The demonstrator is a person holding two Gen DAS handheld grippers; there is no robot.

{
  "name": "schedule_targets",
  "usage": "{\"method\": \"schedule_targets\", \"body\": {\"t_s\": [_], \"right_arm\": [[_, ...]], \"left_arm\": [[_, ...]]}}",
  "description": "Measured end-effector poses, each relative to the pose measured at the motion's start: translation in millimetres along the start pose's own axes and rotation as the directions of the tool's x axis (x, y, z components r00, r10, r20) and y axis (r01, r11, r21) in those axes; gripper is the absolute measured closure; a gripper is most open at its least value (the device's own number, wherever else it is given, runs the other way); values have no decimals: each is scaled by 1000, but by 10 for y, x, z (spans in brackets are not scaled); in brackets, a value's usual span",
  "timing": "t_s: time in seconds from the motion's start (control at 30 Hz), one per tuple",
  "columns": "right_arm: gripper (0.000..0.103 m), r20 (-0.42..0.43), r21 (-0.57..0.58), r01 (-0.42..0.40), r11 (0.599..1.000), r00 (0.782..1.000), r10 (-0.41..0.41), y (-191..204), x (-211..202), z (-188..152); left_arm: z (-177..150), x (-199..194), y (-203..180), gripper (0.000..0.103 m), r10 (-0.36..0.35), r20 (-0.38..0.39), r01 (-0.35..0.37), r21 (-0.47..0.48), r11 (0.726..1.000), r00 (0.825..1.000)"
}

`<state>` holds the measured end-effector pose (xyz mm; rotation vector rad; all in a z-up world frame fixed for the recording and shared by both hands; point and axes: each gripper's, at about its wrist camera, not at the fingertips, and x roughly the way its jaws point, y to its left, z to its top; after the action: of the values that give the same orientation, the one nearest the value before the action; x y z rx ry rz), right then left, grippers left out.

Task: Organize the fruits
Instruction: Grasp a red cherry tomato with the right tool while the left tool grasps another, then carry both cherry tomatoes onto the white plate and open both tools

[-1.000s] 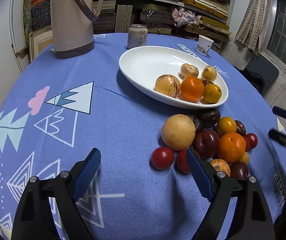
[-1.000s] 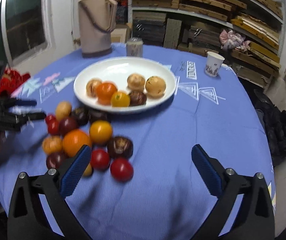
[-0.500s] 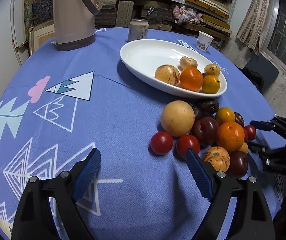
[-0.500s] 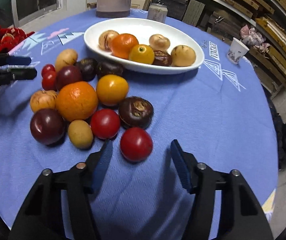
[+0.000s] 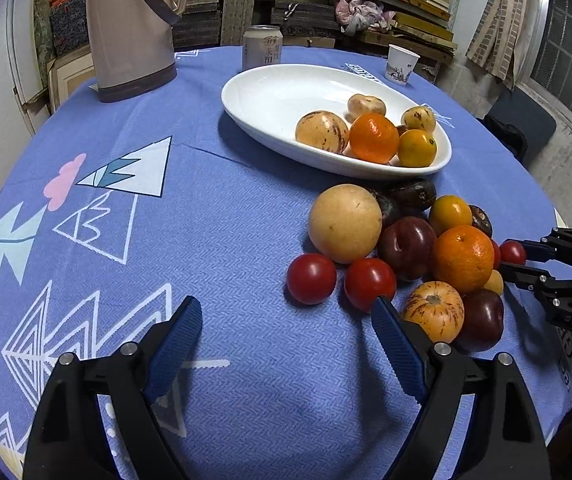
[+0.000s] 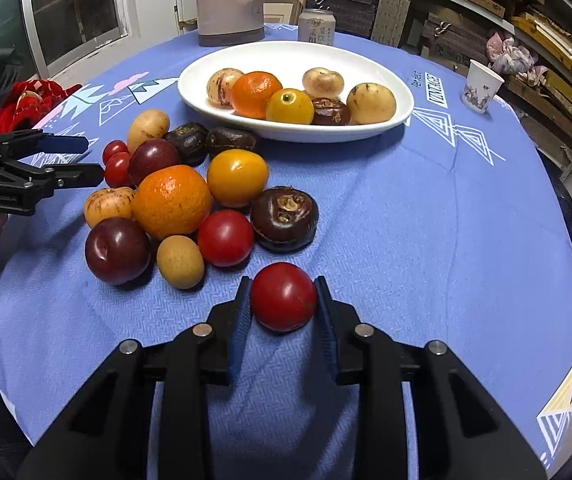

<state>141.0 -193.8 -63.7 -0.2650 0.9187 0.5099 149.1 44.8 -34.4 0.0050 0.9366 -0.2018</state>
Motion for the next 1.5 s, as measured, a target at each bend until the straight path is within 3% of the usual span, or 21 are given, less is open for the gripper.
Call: {"method": "schedule_targets", "body": {"t_s": [0.3, 0.37, 0.5, 0.57, 0.7, 0.77, 0.87, 1.17, 1.5], "right_arm": [[73, 8, -3, -6, 1000, 1000, 6, 32, -26, -38], [73, 9, -7, -7, 1000, 1000, 7, 51, -33, -36], [73, 12, -15, -8, 1000, 1000, 8, 84, -48, -24], [73, 12, -17, -6, 1000, 1000, 6, 92, -50, -22], [73, 9, -17, -8, 1000, 1000, 8, 111, -34, -18], [73, 7, -17, -13, 1000, 1000, 13, 126, -26, -23], [73, 17, -7, -14, 1000, 1000, 14, 114, -48, -29], [73, 89, 30, -6, 1000, 996, 3, -2, -273, 73], [73, 219, 30, -18, 999, 976, 11, -65, -507, 776]], "left_arm": [[73, -30, 161, 18, 11, 29, -10, -42, 999, 1000], [78, 23, 135, 29, 9, 20, -8, -22, 1000, 1000], [64, 97, 71, 39, -21, 13, 21, 11, 1000, 1000], [78, 111, 19, 52, -25, 17, 24, 35, 999, 1000], [125, 179, -70, 60, -3, 14, 2, 75, 997, 1000], [135, 188, -74, 78, -15, 17, 13, 75, 997, 1000], [133, 153, -73, 78, 22, 28, -24, 66, 998, 999], [253, -237, -163, 78, 12, 113, -23, 97, 995, 994], [827, -283, -325, 77, -11, 151, -7, 120, 993, 989]]}}
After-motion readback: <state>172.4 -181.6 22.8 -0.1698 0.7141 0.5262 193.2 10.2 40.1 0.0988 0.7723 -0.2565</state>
